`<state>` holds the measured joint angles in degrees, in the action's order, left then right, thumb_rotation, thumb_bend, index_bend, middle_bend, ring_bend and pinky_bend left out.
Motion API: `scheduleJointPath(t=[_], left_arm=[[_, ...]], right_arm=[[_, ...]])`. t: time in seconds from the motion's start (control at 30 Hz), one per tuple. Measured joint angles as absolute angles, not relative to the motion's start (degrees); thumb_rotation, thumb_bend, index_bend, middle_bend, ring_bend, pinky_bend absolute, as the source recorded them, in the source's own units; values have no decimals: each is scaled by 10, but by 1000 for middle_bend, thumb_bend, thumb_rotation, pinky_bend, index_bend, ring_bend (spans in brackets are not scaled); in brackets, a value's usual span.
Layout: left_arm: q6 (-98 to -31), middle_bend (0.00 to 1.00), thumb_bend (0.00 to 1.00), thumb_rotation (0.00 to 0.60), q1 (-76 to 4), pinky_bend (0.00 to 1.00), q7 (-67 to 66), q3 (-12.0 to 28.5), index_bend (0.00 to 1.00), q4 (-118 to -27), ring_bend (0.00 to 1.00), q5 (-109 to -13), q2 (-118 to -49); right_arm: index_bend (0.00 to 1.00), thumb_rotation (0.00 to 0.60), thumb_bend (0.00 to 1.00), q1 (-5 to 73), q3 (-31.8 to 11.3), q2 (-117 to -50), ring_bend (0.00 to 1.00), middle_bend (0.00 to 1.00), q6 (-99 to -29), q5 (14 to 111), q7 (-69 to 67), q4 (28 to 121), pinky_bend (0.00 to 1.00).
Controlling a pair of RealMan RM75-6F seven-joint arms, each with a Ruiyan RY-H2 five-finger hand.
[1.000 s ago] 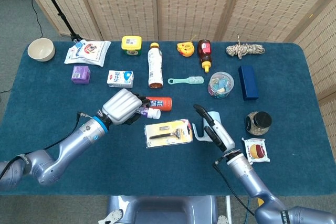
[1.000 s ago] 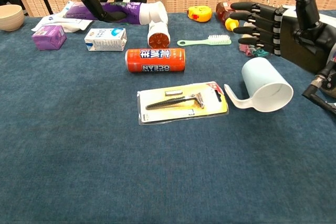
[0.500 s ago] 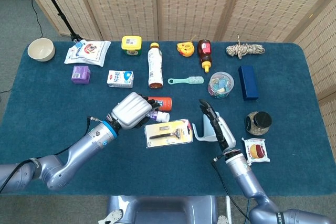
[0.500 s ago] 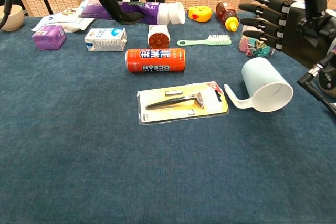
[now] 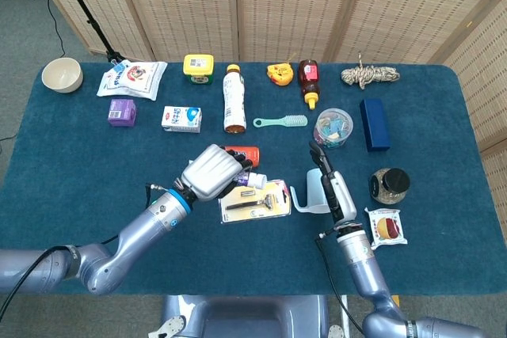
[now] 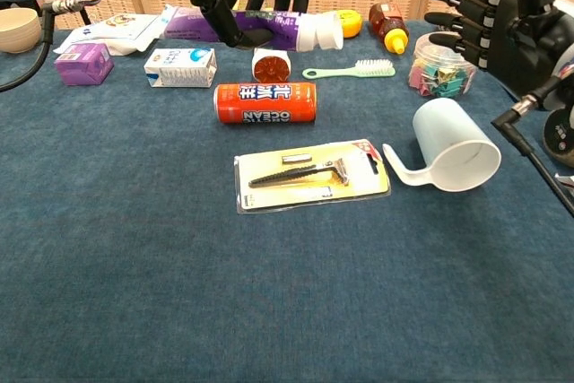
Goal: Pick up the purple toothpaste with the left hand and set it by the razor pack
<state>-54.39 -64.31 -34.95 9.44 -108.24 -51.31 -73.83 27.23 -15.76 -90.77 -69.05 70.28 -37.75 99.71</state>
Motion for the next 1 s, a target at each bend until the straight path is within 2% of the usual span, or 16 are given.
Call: scheduleJointPath(t=[0.37,1.0], left_arm=[[-571,459,827,600,-668,551,-389,109,539,-1069,476,-456,-783],[-584,463,827,600,-709,551,-429,123,543,-1056,478,-406,-827]], right_arm=[[0,0,0,295,-203,-960,0,0,-691,652,-301,998,0],[0,0,0,299,-228,-1008,0,0,-690,630,-276,963,0]])
